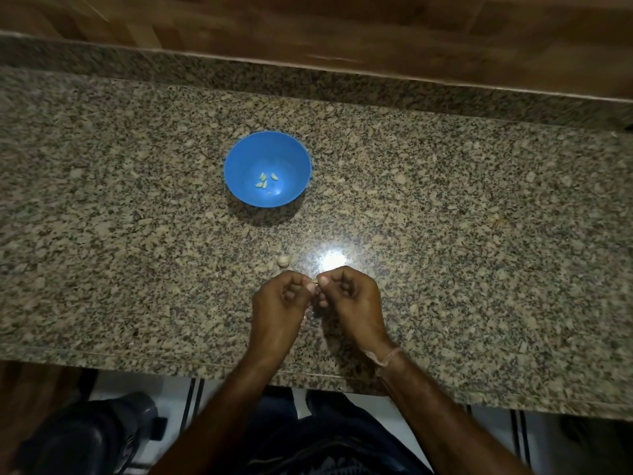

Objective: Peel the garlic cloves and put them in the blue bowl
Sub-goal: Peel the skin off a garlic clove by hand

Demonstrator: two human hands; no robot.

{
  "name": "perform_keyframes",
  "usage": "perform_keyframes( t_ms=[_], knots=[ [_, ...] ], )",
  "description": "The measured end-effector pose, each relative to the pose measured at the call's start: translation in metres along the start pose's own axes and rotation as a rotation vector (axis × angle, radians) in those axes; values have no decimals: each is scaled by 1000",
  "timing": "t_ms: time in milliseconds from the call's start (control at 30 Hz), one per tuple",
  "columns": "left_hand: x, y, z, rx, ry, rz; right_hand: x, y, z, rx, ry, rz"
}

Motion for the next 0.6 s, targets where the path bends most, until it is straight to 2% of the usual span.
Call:
perform_keyframes(
  t_ms=[133, 267, 600],
  knots=[
    [-2, 7, 14, 13, -69, 58, 1, 3, -8, -19, 29, -17],
    [-4, 8, 25, 38, -119, 41, 3, 5, -16, -124, 128, -27],
    [-7, 6, 32, -36, -34, 12, 0, 12, -22, -217, 254, -9]
  ],
)
Point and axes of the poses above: each hand's wrist, its own x-axis towards the middle knuckle, its own y-axis out of the back of the hand, z = x × y, the point moved 7 cm from there along x, towards the middle knuckle, and after that the axes turned 6 degrees about z, right-handed, at the moved point
